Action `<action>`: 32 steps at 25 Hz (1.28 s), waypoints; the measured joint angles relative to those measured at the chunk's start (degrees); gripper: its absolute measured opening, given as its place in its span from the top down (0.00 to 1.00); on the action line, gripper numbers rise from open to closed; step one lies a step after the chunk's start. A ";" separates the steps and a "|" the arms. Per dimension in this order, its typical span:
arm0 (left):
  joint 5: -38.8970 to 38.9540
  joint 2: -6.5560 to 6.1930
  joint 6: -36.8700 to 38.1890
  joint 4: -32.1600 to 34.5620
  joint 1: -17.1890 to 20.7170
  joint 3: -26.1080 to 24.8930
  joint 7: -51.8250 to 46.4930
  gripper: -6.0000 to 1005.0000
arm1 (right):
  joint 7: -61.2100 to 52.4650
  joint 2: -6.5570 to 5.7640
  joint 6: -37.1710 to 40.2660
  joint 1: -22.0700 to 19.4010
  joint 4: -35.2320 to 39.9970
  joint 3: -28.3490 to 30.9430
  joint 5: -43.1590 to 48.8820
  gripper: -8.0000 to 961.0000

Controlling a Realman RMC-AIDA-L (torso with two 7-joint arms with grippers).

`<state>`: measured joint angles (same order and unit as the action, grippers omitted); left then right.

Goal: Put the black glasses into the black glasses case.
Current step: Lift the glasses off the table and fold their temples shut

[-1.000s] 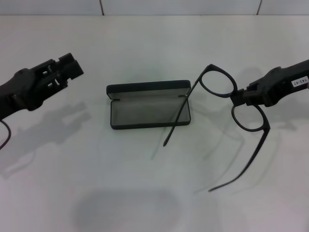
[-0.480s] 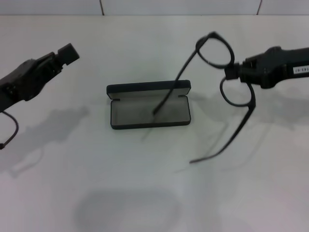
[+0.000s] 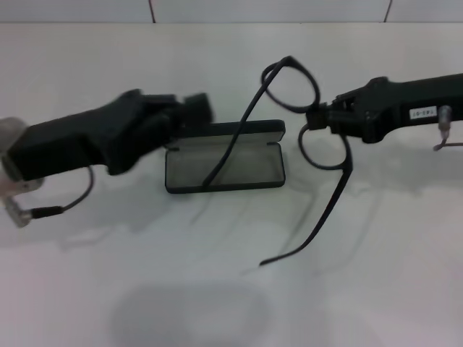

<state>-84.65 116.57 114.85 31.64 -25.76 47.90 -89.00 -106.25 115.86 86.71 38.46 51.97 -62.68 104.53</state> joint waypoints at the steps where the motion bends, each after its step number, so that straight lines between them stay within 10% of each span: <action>1: -0.01 -0.14 -0.03 0.00 -0.74 0.90 0.69 0.99 | 0.14 -0.01 0.10 0.09 -0.06 -0.72 -0.54 0.90; 32: -2.49 1.58 -1.00 -4.03 -7.05 3.64 10.11 0.99 | 1.88 -0.02 6.71 0.59 -0.22 -5.22 -14.45 0.90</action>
<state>-87.14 118.15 113.85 27.61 -32.81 51.53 -78.89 -104.37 115.84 93.42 39.05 51.75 -67.89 90.08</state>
